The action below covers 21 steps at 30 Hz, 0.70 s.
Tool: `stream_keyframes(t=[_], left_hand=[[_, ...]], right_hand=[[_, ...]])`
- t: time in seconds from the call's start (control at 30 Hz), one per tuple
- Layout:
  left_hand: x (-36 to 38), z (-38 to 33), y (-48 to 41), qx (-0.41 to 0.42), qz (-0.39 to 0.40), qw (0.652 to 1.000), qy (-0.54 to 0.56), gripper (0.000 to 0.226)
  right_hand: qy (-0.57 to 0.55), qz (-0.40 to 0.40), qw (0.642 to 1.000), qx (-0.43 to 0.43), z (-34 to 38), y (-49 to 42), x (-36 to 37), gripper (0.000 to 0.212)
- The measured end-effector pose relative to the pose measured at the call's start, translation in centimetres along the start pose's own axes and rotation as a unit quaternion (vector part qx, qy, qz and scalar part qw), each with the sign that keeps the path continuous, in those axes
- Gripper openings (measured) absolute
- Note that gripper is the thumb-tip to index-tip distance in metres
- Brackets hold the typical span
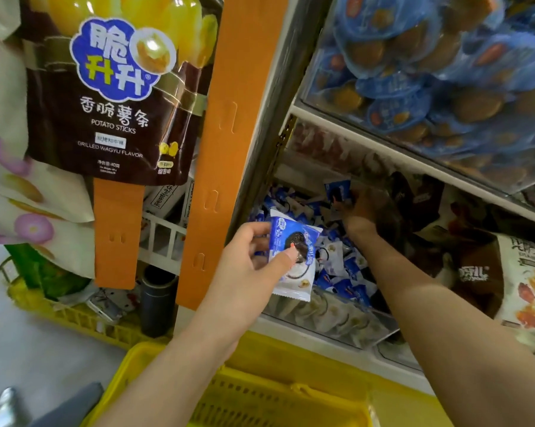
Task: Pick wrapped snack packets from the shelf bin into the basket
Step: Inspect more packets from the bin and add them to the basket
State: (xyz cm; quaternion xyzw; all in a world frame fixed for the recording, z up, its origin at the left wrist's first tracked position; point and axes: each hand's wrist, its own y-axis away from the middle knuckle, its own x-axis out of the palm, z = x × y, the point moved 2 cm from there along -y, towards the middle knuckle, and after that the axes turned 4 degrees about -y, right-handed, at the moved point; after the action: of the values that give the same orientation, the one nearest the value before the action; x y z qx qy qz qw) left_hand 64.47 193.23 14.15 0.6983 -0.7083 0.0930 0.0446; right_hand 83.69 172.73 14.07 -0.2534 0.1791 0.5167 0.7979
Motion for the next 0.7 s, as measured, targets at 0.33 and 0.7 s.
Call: stream_keyframes(t=[0.33, 0.7], left_hand=[[-0.2, -0.2, -0.5, -0.002, -0.006, 1.000, 0.021, 0.026], [-0.7, -0.4, -0.8, -0.010, -0.015, 1.000, 0.018, 0.029]], right_hand=[[0.134, 0.063, 0.988, 0.049, -2.4, -1.2, 0.2, 0.034], [0.169, 0.085, 0.978, -0.090, -0.8, -2.3, 2.6, 0.026]])
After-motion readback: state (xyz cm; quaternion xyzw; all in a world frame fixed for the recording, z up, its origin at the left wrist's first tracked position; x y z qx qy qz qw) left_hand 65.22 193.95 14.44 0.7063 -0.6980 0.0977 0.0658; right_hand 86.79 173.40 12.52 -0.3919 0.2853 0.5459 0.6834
